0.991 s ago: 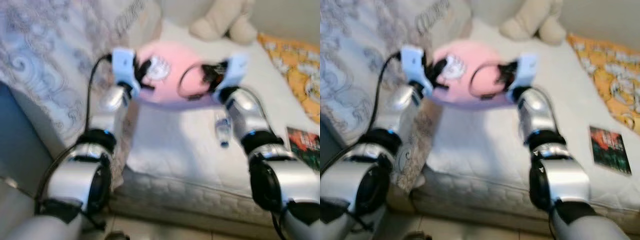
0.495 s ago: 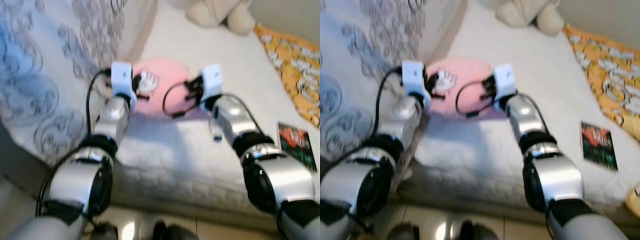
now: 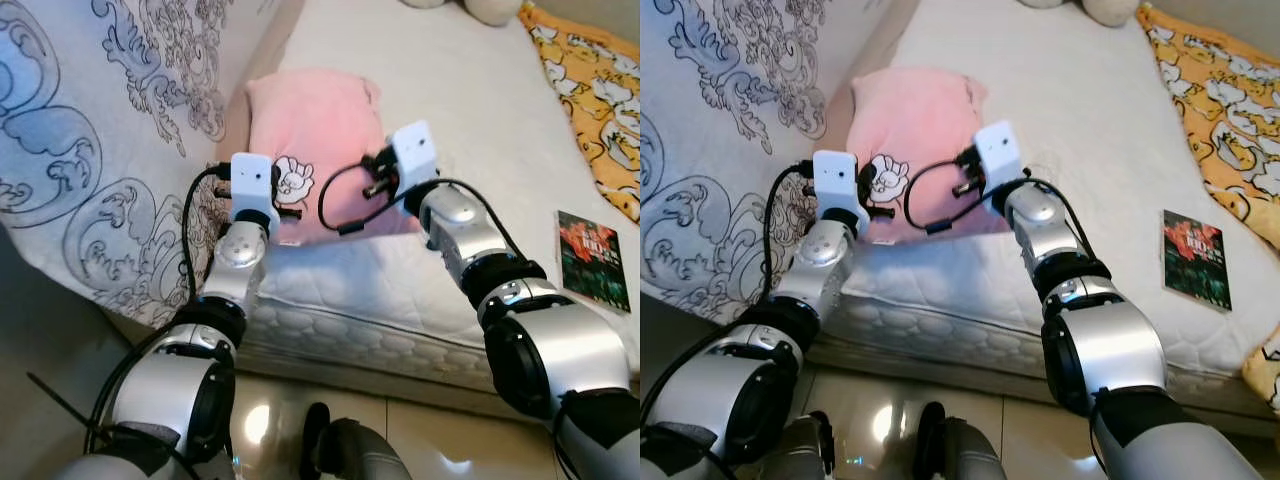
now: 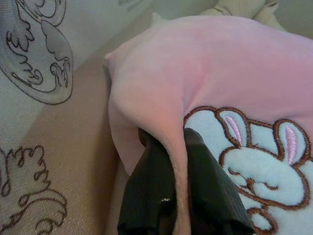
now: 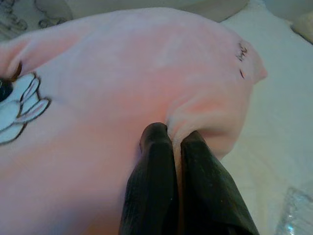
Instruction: Clean up the room
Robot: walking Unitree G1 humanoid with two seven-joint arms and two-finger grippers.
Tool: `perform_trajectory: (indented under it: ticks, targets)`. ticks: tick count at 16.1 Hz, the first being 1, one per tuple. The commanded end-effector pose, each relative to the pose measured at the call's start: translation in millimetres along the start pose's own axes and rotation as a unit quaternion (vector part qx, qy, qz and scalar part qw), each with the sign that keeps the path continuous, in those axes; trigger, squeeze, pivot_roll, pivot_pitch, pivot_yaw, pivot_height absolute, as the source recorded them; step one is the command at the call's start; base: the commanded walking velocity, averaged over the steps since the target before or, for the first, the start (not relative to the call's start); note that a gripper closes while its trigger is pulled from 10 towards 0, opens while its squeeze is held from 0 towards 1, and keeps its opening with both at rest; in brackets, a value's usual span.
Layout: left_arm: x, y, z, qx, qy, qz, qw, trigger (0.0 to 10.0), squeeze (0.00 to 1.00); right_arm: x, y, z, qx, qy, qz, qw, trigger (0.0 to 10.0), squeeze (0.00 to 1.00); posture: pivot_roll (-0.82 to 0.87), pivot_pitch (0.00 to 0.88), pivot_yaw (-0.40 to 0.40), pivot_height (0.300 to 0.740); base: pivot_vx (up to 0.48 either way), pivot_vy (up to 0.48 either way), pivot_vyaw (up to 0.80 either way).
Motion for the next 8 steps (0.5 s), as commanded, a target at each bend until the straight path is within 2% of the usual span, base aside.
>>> perform_trajectory:
  ticks: [1,2,3,5,6,8]
  targets:
    - [1.8,8.1,-2.5,0.016,0.004,-0.003,1.0,10.0,0.0,11.9,-2.9,3.1,-0.004,-0.029,-0.033,0.999,10.0,0.15,0.05,0.267,-0.234,0.74,0.0,0.0,0.59]
    - [0.9,19.8,-7.3,0.031,0.004,-0.007,0.999,10.0,0.0,13.0,1.7,1.7,0.006,-0.033,-0.049,0.998,10.0,0.18,0.06,0.258,-0.231,0.74,0.0,0.0,0.56]
    - [-1.5,42.6,-14.6,0.062,0.005,-0.03,0.998,10.0,0.0,17.5,17.3,-2.0,0.029,-0.039,-0.051,0.998,10.0,0.18,0.06,0.245,-0.226,0.74,0.0,0.0,0.54]
    - [-6.3,68.2,-21.6,0.094,0.008,-0.056,0.994,10.0,0.0,24.4,35.2,-5.2,0.054,-0.049,-0.048,0.996,10.0,0.19,0.06,0.225,-0.221,0.74,0.0,0.0,0.47]
    - [-11.5,84.6,-24.9,0.114,0.012,-0.075,0.991,10.0,0.0,27.7,40.6,-5.9,0.059,-0.056,-0.047,0.996,10.0,0.2,0.06,0.221,-0.221,0.74,0.0,0.0,0.46]
    - [-21.2,99.4,-26.2,0.133,0.024,-0.096,0.986,10.0,0.0,26.2,35.6,-5.8,0.049,-0.059,-0.052,0.996,10.0,0.16,0.07,0.213,-0.212,0.74,0.0,0.0,0.44]
Point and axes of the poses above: a point about 5 cm out from each wrist's last joint towards the gripper, its own z axis pointing back from the gripper into the wrist, its own y axis along the axis of the wrist's last joint, x = y × z, the point moved 3 cm from there along -z, pointing out of the wrist towards the gripper, and after that the axes turned 13 degrees about z, right-handed, at the moved point
